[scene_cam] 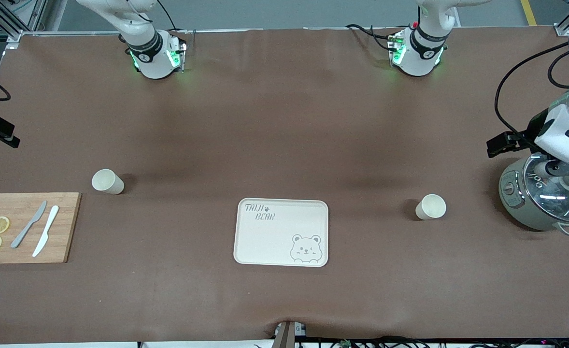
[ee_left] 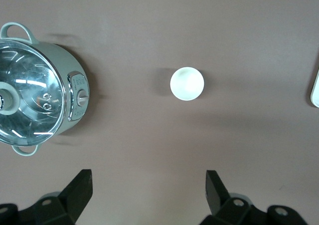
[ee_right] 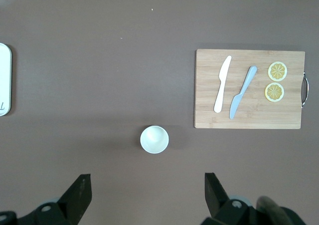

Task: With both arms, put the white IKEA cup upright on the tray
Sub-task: 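Reach the left gripper and the right gripper down to the white cups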

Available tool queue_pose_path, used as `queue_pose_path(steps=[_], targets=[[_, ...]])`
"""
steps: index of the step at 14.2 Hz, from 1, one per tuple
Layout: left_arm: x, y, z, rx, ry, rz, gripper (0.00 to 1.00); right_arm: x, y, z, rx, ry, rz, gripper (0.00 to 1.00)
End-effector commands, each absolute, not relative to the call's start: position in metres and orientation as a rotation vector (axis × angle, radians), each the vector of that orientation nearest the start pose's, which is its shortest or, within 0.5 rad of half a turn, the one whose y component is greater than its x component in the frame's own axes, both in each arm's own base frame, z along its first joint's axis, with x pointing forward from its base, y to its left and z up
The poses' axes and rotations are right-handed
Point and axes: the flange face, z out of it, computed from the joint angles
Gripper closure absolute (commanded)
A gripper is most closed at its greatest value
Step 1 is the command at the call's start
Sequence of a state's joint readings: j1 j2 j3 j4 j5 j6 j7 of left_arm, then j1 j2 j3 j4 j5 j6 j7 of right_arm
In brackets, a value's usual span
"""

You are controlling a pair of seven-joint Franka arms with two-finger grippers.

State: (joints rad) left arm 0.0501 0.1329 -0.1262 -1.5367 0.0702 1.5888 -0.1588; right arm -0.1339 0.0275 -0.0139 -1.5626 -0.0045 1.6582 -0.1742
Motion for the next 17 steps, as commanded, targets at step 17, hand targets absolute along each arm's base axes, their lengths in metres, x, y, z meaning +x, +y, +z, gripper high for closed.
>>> queue_pose_path(steps=[17], targets=[[0.628, -0.040, 0.365, -3.123, -0.112, 0.028, 0.00, 0.640, -0.094, 0.407, -3.051, -0.012, 0.231, 0.00]])
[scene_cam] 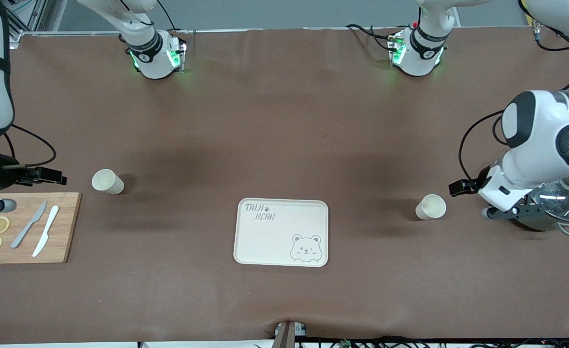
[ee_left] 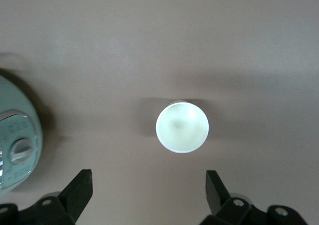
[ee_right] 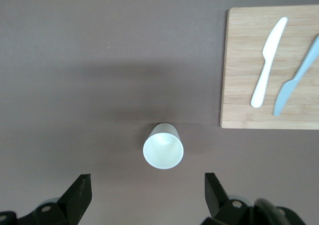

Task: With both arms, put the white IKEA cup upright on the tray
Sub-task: 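Reach the left gripper and the right gripper down to the white cups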

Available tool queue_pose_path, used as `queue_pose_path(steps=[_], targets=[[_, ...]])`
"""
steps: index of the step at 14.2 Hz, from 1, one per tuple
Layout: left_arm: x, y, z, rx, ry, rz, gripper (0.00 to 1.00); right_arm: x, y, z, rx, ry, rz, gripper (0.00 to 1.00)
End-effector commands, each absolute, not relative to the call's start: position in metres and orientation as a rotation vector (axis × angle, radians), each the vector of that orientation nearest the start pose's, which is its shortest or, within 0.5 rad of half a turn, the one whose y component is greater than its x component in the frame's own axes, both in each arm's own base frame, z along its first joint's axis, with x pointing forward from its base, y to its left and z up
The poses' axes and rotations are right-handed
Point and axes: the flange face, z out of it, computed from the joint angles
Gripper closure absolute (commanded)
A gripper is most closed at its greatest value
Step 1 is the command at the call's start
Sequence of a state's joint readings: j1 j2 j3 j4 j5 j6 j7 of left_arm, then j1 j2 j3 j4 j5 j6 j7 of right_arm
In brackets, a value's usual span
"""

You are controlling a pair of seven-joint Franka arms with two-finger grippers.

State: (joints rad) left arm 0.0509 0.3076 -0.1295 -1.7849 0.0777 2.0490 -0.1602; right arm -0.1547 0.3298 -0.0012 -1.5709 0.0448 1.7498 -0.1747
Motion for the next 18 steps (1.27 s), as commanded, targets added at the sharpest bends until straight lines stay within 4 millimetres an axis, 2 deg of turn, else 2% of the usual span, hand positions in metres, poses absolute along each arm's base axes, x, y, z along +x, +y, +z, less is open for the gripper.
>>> queue_pose_path(steps=[1, 4, 6, 7, 9, 11, 12, 14, 18], targets=[[0.627, -0.042, 0.352, -3.128, -0.107, 0.005, 0.00, 0.638, -0.097, 0.392, -3.056, -0.012, 0.215, 0.00], [0.626, -0.042, 0.310, -3.143, -0.093, -0.057, 0.00, 0.622, -0.105, 0.347, -3.075, -0.013, 0.239, 0.00], [0.627, -0.043, 0.288, -3.150, -0.088, -0.059, 0.03, 0.610, -0.122, 0.317, -3.114, -0.002, 0.189, 0.00], [0.627, -0.043, 0.283, -3.151, -0.088, -0.054, 0.07, 0.604, -0.135, 0.306, -3.122, 0.004, 0.174, 0.00], [0.627, -0.031, 0.266, -3.151, -0.116, -0.018, 0.10, 0.595, -0.137, 0.294, -3.117, -0.013, 0.192, 0.00], [0.628, -0.021, 0.258, -3.153, -0.136, -0.018, 0.23, 0.587, -0.140, 0.281, -3.112, -0.001, 0.210, 0.00], [0.629, -0.017, 0.253, -3.156, -0.150, -0.020, 0.33, 0.581, -0.138, 0.271, -3.115, -0.001, 0.194, 0.00], [0.628, -0.017, 0.250, -3.157, -0.151, -0.013, 0.48, 0.565, -0.141, 0.256, -3.107, 0.017, 0.228, 0.00], [0.627, -0.028, 0.242, -3.161, -0.143, 0.009, 0.72, 0.551, -0.139, 0.247, -3.093, 0.024, 0.285, 0.00]])
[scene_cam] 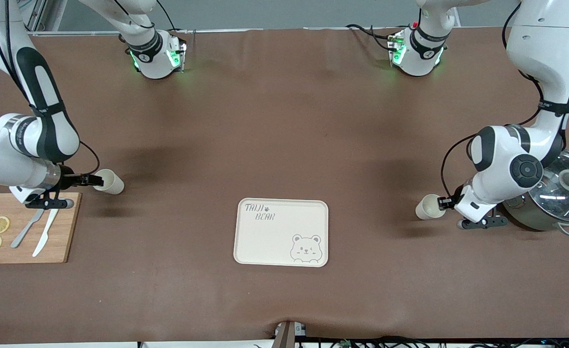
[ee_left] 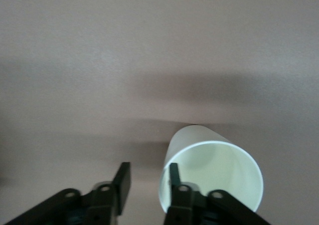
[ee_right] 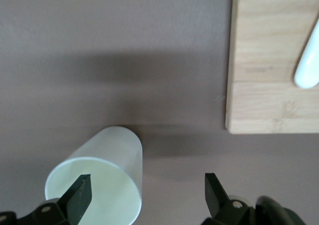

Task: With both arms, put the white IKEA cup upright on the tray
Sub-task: 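Close both grippers around the white paper cups, then carry the cup with the left gripper onto the tray while the right gripper holds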

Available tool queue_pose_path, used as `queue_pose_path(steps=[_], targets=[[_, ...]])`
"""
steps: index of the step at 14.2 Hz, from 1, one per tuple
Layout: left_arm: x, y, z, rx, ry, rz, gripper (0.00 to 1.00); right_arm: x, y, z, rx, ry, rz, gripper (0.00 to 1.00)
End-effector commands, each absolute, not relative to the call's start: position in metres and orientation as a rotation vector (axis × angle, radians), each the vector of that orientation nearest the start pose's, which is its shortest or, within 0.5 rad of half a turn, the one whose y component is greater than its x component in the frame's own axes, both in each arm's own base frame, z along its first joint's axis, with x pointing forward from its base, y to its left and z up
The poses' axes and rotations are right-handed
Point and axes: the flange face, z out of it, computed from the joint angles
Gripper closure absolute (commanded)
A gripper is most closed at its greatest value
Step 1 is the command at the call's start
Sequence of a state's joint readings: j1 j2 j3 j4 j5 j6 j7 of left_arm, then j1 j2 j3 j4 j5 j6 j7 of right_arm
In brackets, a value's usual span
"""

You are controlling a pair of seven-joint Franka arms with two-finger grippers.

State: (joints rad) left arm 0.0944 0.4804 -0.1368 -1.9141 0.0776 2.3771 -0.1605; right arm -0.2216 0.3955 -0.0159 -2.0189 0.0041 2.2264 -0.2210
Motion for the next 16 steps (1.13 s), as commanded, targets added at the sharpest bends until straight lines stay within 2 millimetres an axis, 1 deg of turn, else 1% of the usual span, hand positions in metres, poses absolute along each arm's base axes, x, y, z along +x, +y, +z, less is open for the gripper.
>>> queue_pose_path(steps=[1, 2, 3, 4, 5, 6, 8, 9, 10, 11, 13, 15, 16], targets=[[0.627, -0.031, 0.242, -3.161, -0.138, 0.007, 0.79, 0.549, -0.140, 0.245, -3.091, 0.029, 0.292, 0.00], [0.627, -0.035, 0.241, -3.163, -0.131, 0.007, 0.86, 0.548, -0.140, 0.244, -3.091, 0.033, 0.292, 0.08], [0.626, -0.038, 0.238, -3.165, -0.125, 0.016, 0.96, 0.549, -0.137, 0.244, -3.090, 0.033, 0.294, 0.14], [0.626, -0.040, 0.238, -3.166, -0.123, 0.014, 1.00, 0.548, -0.137, 0.242, -3.090, 0.035, 0.297, 0.22], [0.627, -0.041, 0.238, -3.167, -0.121, 0.012, 1.00, 0.547, -0.135, 0.241, -3.089, 0.030, 0.303, 0.32], [0.627, -0.042, 0.239, -3.167, -0.118, 0.012, 1.00, 0.547, -0.135, 0.242, -3.088, 0.030, 0.306, 0.38], [0.628, -0.052, 0.244, -3.170, -0.100, -0.002, 1.00, 0.548, -0.133, 0.242, -3.088, 0.030, 0.303, 0.41], [0.629, -0.056, 0.248, -3.171, -0.132, -0.011, 1.00, 0.547, -0.133, 0.240, -3.084, 0.033, 0.307, 0.42], [0.629, -0.069, 0.251, -3.173, -0.162, -0.017, 1.00, 0.547, -0.133, 0.240, -3.082, 0.036, 0.306, 0.42], [0.632, -0.083, 0.260, -3.176, -0.179, -0.037, 1.00, 0.547, -0.133, 0.240, -3.082, 0.039, 0.306, 0.44], [0.634, -0.114, 0.275, -3.180, -0.206, -0.072, 1.00, 0.547, -0.133, 0.240, -3.081, 0.038, 0.305, 0.50], [0.634, -0.146, 0.290, -3.185, -0.210, -0.100, 1.00, 0.547, -0.132, 0.240, -3.081, 0.036, 0.305, 0.60], [0.633, -0.168, 0.297, -3.189, -0.234, -0.111, 1.00, 0.547, -0.132, 0.240, -3.081, 0.038, 0.305, 0.70]])
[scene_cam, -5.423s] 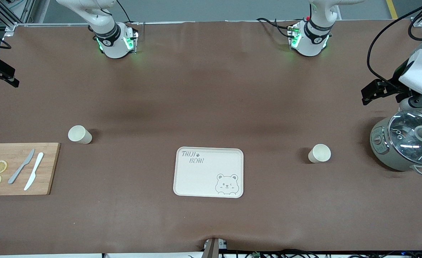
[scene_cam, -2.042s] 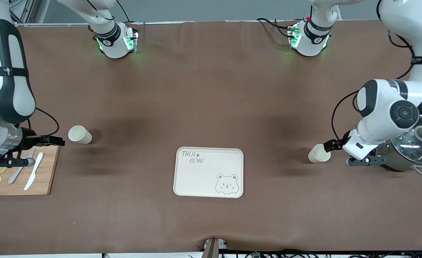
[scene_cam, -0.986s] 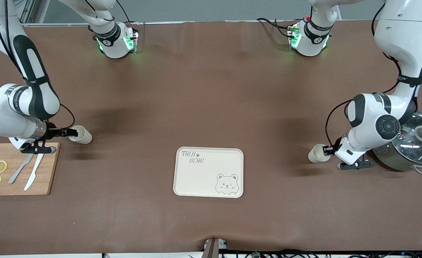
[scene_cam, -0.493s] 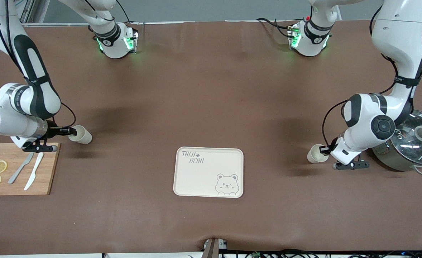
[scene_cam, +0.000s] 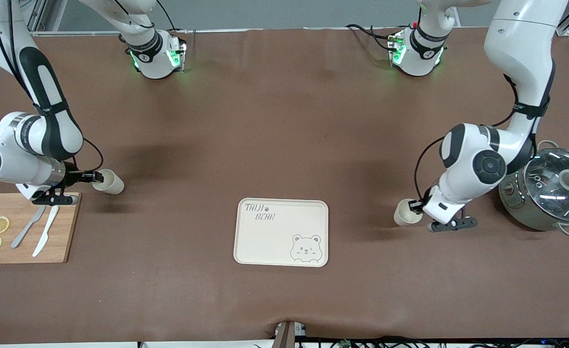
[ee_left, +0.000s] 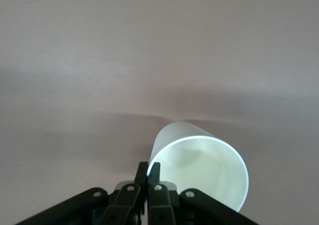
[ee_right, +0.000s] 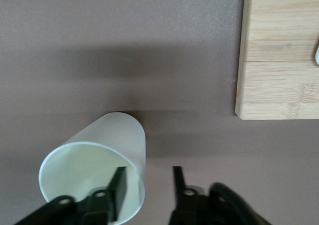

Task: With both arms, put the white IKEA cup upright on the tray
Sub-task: 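Carry the cup with the left gripper onto the tray while the right gripper holds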

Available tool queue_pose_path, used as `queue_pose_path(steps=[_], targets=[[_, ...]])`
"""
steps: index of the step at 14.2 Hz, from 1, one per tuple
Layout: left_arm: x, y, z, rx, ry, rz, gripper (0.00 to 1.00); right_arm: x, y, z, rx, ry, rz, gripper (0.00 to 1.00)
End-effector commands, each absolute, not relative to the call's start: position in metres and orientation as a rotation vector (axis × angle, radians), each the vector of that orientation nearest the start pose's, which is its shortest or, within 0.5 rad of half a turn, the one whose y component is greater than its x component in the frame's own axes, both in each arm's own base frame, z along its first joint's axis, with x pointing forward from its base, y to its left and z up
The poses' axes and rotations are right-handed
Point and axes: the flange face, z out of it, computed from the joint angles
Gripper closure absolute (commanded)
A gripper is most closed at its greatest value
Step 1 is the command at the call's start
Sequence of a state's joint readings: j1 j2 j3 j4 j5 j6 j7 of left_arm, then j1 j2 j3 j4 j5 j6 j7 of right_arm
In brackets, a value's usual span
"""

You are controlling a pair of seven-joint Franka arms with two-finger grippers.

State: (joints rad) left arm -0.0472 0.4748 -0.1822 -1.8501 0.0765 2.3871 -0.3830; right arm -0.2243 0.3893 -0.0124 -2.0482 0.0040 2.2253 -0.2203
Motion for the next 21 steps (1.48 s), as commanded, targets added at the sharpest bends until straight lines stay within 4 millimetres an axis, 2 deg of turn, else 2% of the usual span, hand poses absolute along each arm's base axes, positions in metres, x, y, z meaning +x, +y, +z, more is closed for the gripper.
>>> queue_pose_path(steps=[1, 2, 4, 6, 9, 11, 12, 13, 16, 17, 18, 19, 20, 21], targets=[[0.634, -0.191, 0.305, -3.195, -0.270, -0.131, 1.00, 0.547, -0.132, 0.240, -3.080, 0.036, 0.307, 0.76], [0.632, -0.218, 0.312, -3.201, -0.308, -0.144, 1.00, 0.547, -0.131, 0.240, -3.080, 0.033, 0.307, 0.84], [0.631, -0.264, 0.314, -3.214, -0.385, -0.160, 1.00, 0.548, -0.131, 0.242, -3.080, 0.033, 0.307, 1.00], [0.632, -0.302, 0.310, -3.228, -0.438, -0.166, 1.00, 0.549, -0.133, 0.244, -3.082, 0.024, 0.298, 1.00], [0.639, -0.338, 0.298, -3.251, -0.455, -0.172, 1.00, 0.556, -0.132, 0.252, -3.082, 0.019, 0.298, 1.00], [0.638, -0.355, 0.283, -3.252, -0.472, -0.151, 1.00, 0.573, -0.125, 0.277, -3.076, -0.001, 0.320, 1.00], [0.639, -0.358, 0.277, -3.249, -0.498, -0.146, 1.00, 0.585, -0.119, 0.294, -3.074, -0.012, 0.325, 1.00], [0.638, -0.369, 0.276, -3.254, -0.502, -0.150, 1.00, 0.597, -0.108, 0.313, -3.064, -0.026, 0.311, 1.00], [0.633, -0.381, 0.254, -3.244, -0.501, -0.122, 1.00, 0.633, -0.043, 0.380, -3.070, -0.160, 0.270, 1.00], [0.632, -0.382, 0.247, -3.243, -0.498, -0.111, 1.00, 0.639, -0.031, 0.401, -3.078, -0.078, 0.279, 1.00], [0.633, -0.383, 0.241, -3.244, -0.500, -0.106, 1.00, 0.642, -0.011, 0.413, -3.088, 0.024, 0.296, 1.00], [0.634, -0.385, 0.240, -3.244, -0.496, -0.110, 0.84, 0.646, 0.020, 0.420, -3.099, 0.070, 0.274, 1.00], [0.634, -0.384, 0.240, -3.243, -0.492, -0.113, 0.36, 0.648, 0.057, 0.428, -3.109, 0.087, 0.244, 1.00], [0.634, -0.384, 0.242, -3.241, -0.468, -0.126, 0.00, 0.650, 0.087, 0.426, -3.111, 0.115, 0.242, 1.00]])
